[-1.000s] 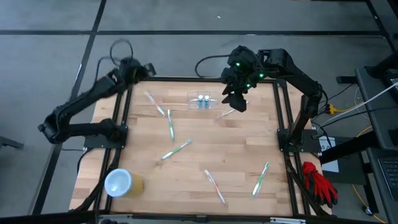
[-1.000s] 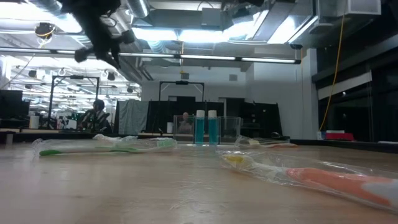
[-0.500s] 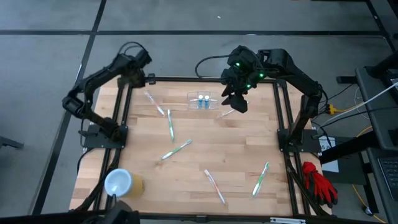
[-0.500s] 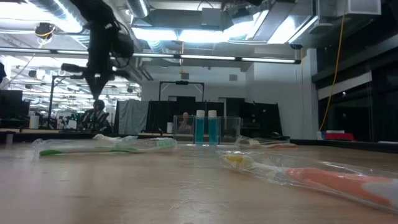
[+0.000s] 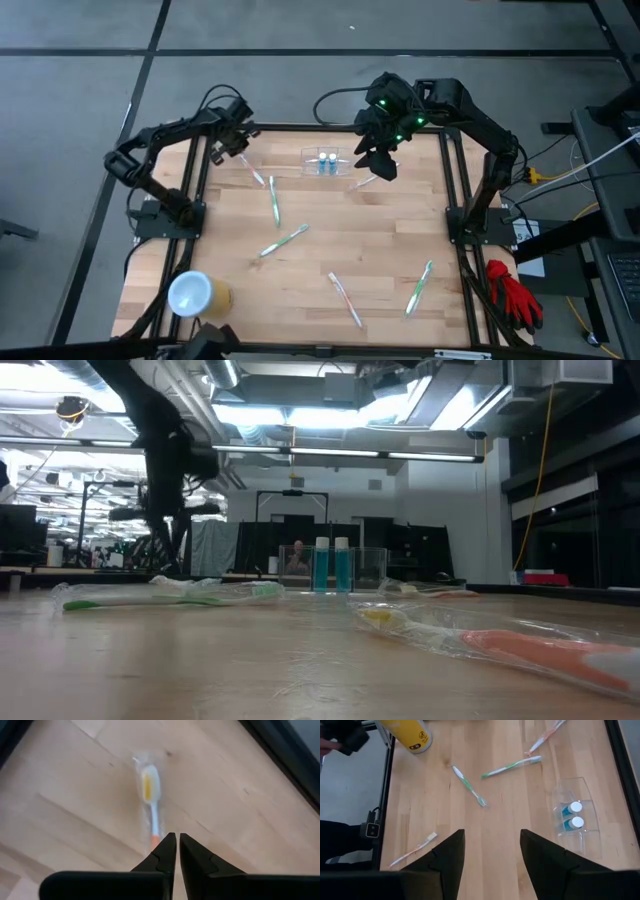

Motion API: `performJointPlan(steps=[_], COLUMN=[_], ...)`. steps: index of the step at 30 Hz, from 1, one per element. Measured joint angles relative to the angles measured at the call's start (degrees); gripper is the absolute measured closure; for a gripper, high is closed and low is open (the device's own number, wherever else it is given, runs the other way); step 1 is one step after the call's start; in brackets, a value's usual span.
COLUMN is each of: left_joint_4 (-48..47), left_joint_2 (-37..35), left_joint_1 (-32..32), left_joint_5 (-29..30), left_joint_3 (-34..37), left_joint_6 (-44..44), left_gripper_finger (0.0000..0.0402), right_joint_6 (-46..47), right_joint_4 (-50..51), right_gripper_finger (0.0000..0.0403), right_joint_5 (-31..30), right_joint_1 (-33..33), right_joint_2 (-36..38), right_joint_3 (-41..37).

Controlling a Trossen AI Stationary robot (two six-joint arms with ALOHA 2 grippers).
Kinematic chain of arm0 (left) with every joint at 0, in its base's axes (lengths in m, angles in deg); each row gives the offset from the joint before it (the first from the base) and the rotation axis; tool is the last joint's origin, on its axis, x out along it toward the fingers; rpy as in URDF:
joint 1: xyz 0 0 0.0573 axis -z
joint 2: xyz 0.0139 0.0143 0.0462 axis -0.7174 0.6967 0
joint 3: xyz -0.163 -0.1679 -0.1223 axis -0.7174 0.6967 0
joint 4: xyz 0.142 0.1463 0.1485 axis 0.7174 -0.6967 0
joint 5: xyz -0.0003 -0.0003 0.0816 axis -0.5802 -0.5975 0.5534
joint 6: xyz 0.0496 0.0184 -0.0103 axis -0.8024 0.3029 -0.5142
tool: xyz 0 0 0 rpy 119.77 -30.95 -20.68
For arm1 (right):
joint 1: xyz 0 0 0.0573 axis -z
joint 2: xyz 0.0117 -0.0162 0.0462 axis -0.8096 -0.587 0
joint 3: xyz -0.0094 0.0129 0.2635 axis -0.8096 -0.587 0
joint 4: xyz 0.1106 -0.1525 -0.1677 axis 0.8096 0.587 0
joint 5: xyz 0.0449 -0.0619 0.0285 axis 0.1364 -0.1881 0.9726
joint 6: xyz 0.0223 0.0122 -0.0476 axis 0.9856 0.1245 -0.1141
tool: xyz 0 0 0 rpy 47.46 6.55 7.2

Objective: Pick & Place toothbrushing station
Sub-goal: Put the top left orange toothbrush into the transparent organizer

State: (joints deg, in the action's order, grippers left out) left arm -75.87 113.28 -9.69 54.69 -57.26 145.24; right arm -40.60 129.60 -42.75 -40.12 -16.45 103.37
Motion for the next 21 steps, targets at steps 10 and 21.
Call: performJointPlan(steps=[10,21], left_joint_4=[-1.8,-1.26], left_joint_2=[2.67,2.65], left_joint_1=[-6.05,-7.04], left_joint_5=[-1.45,0.25], left_joint_3=[0.01,0.0], left_joint_6=[-5.37,-6.94], left_gripper_finger=[0.0382,0.037], right_joint_6=[1.53,3.22], right_joint_4=[-1.92,-2.93], right_gripper_finger=[0.0209,0.0209], right_joint_5=[1.29,4.16], right_joint_1=[0.0,0.0], right_joint_2=[0.0,0.0], right_joint_3=[0.0,0.0])
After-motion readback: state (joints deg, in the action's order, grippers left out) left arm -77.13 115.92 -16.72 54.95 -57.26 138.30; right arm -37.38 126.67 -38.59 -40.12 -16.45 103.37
